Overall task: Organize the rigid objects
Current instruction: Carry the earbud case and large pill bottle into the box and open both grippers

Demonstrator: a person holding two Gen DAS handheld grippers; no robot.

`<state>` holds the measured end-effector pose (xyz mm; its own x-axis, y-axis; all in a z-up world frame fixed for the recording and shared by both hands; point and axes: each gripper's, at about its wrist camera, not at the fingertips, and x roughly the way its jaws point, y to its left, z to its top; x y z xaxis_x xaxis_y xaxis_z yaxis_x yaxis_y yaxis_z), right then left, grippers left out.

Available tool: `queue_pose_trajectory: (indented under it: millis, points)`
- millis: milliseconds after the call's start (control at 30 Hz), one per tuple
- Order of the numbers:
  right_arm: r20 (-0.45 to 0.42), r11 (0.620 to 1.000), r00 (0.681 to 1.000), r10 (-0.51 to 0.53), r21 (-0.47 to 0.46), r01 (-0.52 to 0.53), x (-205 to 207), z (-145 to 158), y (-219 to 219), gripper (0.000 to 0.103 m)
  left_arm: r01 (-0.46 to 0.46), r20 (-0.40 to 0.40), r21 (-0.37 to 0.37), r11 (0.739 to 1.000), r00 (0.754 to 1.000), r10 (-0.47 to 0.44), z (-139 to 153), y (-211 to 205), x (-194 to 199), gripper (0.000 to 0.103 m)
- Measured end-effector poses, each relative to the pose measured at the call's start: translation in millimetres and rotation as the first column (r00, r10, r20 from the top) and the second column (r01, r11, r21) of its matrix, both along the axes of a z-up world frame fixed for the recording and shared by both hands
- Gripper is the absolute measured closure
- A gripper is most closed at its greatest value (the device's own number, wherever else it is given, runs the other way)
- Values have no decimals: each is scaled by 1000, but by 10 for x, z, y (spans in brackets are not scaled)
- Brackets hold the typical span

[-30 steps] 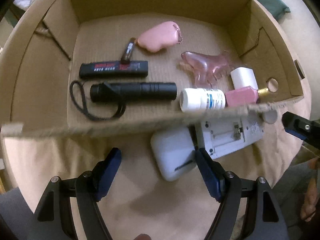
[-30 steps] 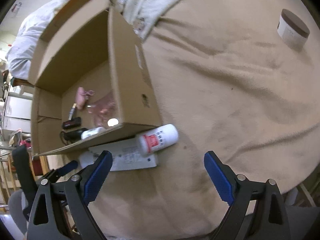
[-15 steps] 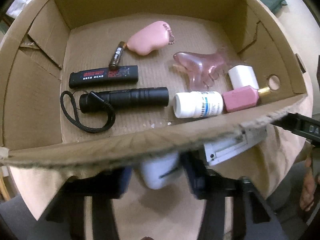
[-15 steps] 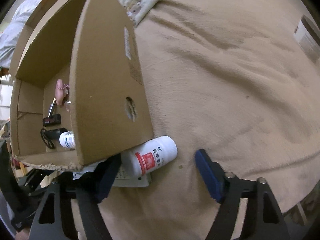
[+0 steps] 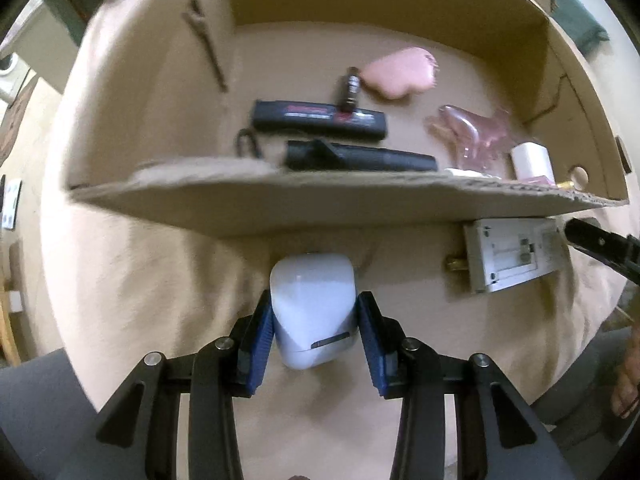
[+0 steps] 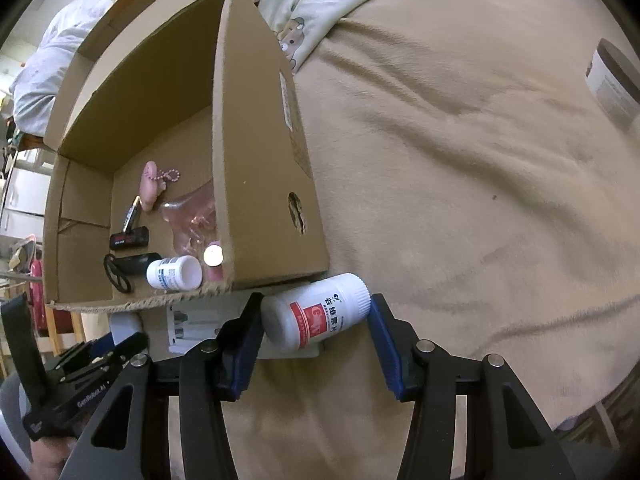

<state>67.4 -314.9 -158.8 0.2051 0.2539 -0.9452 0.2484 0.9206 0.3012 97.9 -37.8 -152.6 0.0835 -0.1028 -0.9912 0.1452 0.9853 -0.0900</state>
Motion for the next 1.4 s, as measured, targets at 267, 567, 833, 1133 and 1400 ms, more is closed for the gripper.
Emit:
queue_pose_trajectory:
  millis: [267, 567, 833, 1133, 1400]
  points:
    - [41, 1000, 999, 26, 14, -26, -111, 172, 73, 49, -7, 34, 19, 1000, 999, 6, 174, 144, -182, 67]
    - [80, 998, 995, 61, 31, -63, -258, 361, 187, 49, -5, 76, 36, 999, 997, 3, 360, 132, -363, 67]
    - [142, 994, 984, 106, 9, -109, -339, 557, 337, 48, 16, 146, 2, 1000, 989, -16, 691, 142, -485, 67]
    - [243, 983, 954, 177, -7, -181, -227, 880, 488, 48, 40, 234, -33, 999, 972, -31, 1093, 166, -138, 67]
    - [312, 981, 930, 195, -52, -188, 165, 1155, 446, 48, 61, 289, -37, 997, 956, -48, 1288, -57, 365, 67]
